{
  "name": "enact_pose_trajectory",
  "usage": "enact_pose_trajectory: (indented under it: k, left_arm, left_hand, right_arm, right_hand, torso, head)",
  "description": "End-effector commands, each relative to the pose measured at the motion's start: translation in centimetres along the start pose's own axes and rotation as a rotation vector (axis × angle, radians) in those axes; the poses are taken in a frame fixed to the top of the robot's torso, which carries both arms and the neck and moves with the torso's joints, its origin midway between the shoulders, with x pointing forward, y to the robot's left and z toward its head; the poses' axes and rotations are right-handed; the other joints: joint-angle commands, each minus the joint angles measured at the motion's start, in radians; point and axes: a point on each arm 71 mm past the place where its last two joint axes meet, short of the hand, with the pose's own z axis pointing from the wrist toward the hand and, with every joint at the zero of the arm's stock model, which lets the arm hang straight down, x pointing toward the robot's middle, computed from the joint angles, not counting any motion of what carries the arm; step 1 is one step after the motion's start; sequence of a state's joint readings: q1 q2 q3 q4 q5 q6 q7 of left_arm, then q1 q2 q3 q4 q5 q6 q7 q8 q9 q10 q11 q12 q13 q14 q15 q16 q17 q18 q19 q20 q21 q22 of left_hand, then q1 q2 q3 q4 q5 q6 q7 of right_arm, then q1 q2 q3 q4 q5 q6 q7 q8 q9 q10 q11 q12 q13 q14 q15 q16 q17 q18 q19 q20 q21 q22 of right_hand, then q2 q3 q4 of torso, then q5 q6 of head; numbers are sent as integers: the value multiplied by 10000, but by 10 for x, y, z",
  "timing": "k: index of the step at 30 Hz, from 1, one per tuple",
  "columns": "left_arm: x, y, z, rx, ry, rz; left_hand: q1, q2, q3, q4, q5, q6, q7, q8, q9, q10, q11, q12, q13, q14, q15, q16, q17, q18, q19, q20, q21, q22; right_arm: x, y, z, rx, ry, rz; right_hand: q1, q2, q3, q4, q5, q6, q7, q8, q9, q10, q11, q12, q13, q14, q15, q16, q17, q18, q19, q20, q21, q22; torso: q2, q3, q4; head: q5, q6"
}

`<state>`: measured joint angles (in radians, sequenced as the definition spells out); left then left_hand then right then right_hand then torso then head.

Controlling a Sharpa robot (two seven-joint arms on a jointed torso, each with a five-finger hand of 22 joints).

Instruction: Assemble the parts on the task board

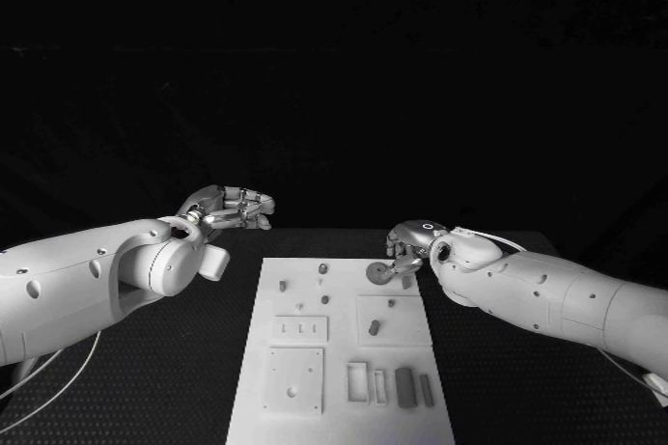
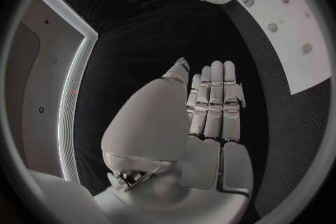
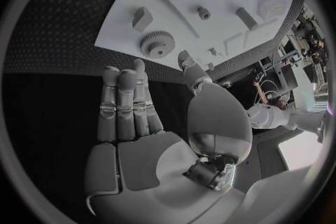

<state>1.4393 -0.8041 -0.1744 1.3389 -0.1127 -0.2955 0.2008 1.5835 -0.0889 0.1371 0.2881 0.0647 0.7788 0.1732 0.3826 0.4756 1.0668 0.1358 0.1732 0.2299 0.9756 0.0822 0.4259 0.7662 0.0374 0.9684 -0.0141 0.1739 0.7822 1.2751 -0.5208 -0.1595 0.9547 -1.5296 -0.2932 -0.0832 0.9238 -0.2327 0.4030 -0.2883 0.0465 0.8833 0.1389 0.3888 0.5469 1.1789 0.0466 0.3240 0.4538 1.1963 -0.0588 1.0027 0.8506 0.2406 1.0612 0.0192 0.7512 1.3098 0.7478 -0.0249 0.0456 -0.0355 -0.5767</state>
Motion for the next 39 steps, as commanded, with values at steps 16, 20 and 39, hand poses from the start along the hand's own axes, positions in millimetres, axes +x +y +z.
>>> enact_pose_trajectory:
  k: [16, 20, 39]
  left_arm:
    - [8, -3, -5, 166, 384, -75]
    - [8, -3, -6, 168, 384, -86]
    - [4, -3, -9, 165, 302, -85]
  left_hand:
    - [-72, -40, -55, 5, -58, -5, 3, -60, 16, -6, 77, -50, 17, 68, 13, -71, 17, -12, 39, -27, -57, 18]
    - [-72, -40, -55, 5, -58, -5, 4, -62, 17, -6, 77, -54, 18, 68, 13, -73, 19, -12, 41, -27, -59, 19]
    - [-82, -44, -59, 9, -59, -7, 8, -72, 25, -9, 81, -68, 22, 72, 14, -83, 28, -14, 45, -26, -69, 23]
  right_arm:
    - [8, 11, 10, -248, -66, -120]
    - [16, 10, 9, -155, 62, -143]
    - [21, 10, 9, -263, 399, -100]
  right_hand:
    - [918, 383, 292, -49, 11, -212, 218, -347, -56, -413, 234, -741, -25, -169, 187, 92, -31, 210, -165, 71, -5, 188]
    - [1231, 536, 176, -45, 11, -221, 241, -416, -87, -422, 276, -950, -78, -201, 225, 117, -43, 210, -215, 113, 14, 187]
    - [2006, 1166, 1090, 27, 10, 3, 198, -493, -137, -269, 343, -1473, -228, -260, 290, 162, -124, 211, -238, 221, 21, 162]
  torso:
    - [169, 20, 136]
    - [214, 27, 167]
    - [267, 38, 198]
  head:
    - [-71, 7]
    - [-54, 3]
    - [-38, -22]
